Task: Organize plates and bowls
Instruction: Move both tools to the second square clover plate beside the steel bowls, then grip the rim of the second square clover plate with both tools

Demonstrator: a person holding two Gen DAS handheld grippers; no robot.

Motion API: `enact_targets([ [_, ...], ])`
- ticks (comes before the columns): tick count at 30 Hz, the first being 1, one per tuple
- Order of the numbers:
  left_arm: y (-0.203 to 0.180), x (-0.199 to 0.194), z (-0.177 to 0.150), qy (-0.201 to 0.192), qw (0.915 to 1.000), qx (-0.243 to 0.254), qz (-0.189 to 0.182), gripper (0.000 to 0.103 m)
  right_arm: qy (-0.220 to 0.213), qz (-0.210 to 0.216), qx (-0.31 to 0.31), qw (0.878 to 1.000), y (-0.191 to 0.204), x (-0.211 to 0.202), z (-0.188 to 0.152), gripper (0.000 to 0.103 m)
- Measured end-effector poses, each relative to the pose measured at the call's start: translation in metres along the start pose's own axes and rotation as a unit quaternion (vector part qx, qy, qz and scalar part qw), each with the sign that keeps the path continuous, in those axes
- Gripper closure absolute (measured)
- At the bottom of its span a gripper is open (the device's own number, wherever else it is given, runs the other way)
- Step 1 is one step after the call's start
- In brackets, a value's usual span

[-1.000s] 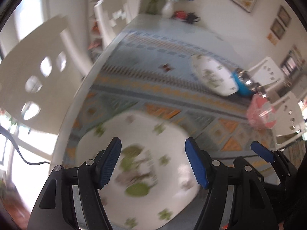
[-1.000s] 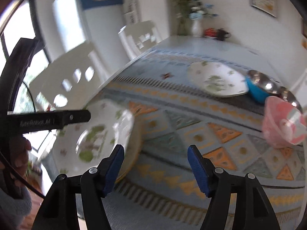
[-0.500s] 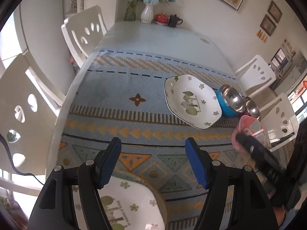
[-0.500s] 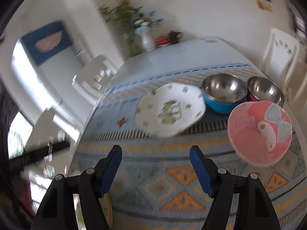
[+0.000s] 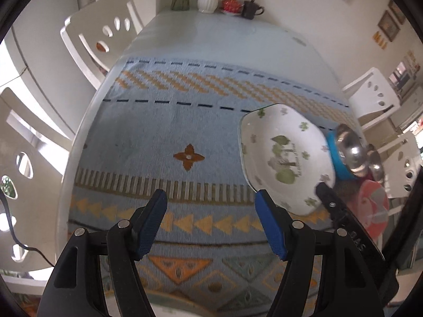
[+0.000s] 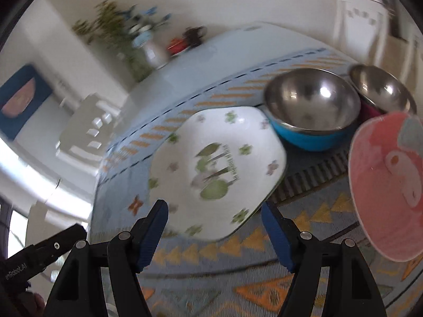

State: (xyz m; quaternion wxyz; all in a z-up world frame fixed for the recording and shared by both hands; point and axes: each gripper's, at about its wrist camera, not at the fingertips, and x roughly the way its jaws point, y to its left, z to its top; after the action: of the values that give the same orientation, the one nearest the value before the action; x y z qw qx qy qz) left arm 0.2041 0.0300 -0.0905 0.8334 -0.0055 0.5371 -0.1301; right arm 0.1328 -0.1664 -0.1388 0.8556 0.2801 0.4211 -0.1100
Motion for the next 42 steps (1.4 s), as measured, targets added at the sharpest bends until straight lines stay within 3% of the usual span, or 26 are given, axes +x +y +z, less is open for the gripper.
enact_targets([
  [6, -0.008, 0.037, 0.006, 0.023, 0.9994, -0.011, -0.024, 0.036, -0.014, -0.024, 0.006, 1.000, -0.007, 0.022, 0.005, 0.030],
  [11, -0.018, 0.071, 0.016, 0.046, 0.9989, -0.006, -0.005, 0.036, -0.009, -0.040, 0.023, 0.999, -0.017, 0.039, 0.011, 0.030],
  [14, -0.020, 0.091, 0.022, 0.068, 0.9974, -0.016, -0.017, 0.036, -0.002, -0.040, 0.034, 0.999, -0.025, 0.050, 0.014, 0.030],
  [22, -0.033, 0.107, 0.025, 0.069, 0.9975, 0.002, -0.017, 0.038, -0.016, -0.001, 0.019, 1.000, -0.024, 0.063, 0.019, 0.030],
  [27, -0.036, 0.111, 0.027, 0.061, 0.9981, -0.008, -0.012, 0.039, -0.014, -0.007, 0.009, 1.000, -0.021, 0.067, 0.021, 0.031],
  [29, -0.037, 0.109, 0.025, 0.056, 0.9982, -0.007, -0.020, 0.045, -0.012, -0.006, 0.009, 1.000, -0.023, 0.066, 0.022, 0.038],
  [31, -0.040, 0.107, 0.023, 0.050, 0.9985, 0.002, -0.024, 0.063, -0.008, -0.005, 0.010, 1.000, -0.028, 0.065, 0.022, 0.048],
  [34, -0.048, 0.106, 0.018, 0.051, 0.9979, 0.015, -0.037, 0.077, 0.012, 0.002, 0.013, 1.000, -0.031, 0.063, 0.021, 0.061],
  [37, -0.054, 0.099, 0.013, 0.038, 0.9985, 0.039, -0.004, 0.079, 0.035, 0.006, -0.001, 0.999, -0.028, 0.058, 0.014, 0.073],
  [39, -0.046, 0.093, 0.010, 0.040, 0.9987, 0.030, -0.009, 0.082, 0.046, 0.006, -0.014, 0.999, -0.028, 0.054, 0.005, 0.082],
  [42, -0.037, 0.080, -0.003, 0.036, 0.9989, 0.029, -0.010, 0.085, 0.051, 0.013, -0.020, 0.998, -0.027, 0.047, -0.006, 0.082],
])
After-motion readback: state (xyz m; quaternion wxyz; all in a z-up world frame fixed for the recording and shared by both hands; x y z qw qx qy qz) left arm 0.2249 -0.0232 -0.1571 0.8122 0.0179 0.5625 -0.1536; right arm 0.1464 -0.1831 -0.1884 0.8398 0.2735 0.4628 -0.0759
